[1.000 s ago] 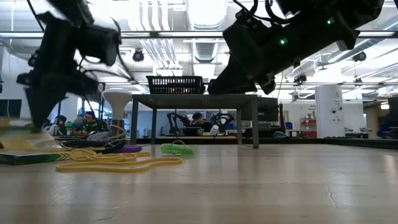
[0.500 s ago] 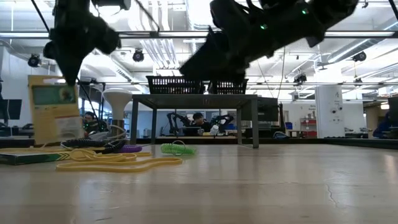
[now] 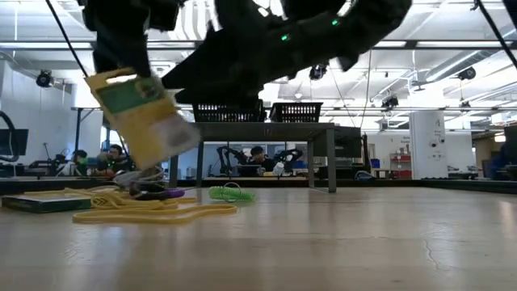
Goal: Pick & Place Office Desk Supplies
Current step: Put the left box of crayons into the bottom left black bin on the shelf
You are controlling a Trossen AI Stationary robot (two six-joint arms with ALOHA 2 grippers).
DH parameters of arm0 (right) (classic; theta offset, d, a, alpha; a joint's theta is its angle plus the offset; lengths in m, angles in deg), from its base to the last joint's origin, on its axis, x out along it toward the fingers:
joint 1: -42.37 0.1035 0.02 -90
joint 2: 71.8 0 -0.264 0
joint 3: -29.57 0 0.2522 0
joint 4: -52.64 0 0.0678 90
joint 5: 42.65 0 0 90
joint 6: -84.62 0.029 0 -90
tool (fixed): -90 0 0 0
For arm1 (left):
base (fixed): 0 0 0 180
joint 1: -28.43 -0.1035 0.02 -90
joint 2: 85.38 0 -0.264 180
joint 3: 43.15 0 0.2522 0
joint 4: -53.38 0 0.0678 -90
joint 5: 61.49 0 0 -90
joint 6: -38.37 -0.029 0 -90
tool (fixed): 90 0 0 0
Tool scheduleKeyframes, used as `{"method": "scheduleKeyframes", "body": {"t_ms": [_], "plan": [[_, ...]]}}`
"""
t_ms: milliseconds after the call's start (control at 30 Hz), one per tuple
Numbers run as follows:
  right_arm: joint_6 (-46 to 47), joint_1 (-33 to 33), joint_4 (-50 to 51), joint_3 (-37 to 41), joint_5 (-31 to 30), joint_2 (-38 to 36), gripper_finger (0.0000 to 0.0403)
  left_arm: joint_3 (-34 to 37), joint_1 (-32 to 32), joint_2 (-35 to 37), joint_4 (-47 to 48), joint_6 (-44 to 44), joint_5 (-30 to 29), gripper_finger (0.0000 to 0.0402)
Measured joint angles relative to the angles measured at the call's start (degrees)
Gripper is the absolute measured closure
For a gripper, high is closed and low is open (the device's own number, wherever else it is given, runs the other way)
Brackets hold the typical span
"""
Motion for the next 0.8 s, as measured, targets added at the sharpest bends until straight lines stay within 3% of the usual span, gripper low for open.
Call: {"method": "scheduleKeyframes", "body": {"t_ms": [133,233,400,633,800], "plan": [[0.3,-0.6,0.4,-2.6,1.9,2.3,0.017,0.0,0.8,0.0,-2.5,-2.0,-0.1,0.0394],[0.3,-1.2,0.9,-3.7,7.8,2.9,0.0179,0.0,0.8,0.0,-3.2,-3.4,-0.5,0.0394],[2.0,-2.0,1.0,-4.7,14.8,3.4,0.0233,0.0,0.8,0.0,-3.4,-5.6,-0.4,0.0394],[5.4,-2.2,0.7,-3.2,14.4,2.9,0.037,-0.8,0.7,0.0,-4.9,-14.9,0.0,0.0381],[6.4,-0.6,-0.9,-0.7,7.0,2.8,0.0367,-5.5,0.4,0.4,-5.6,-21.7,1.5,0.0329]]}}
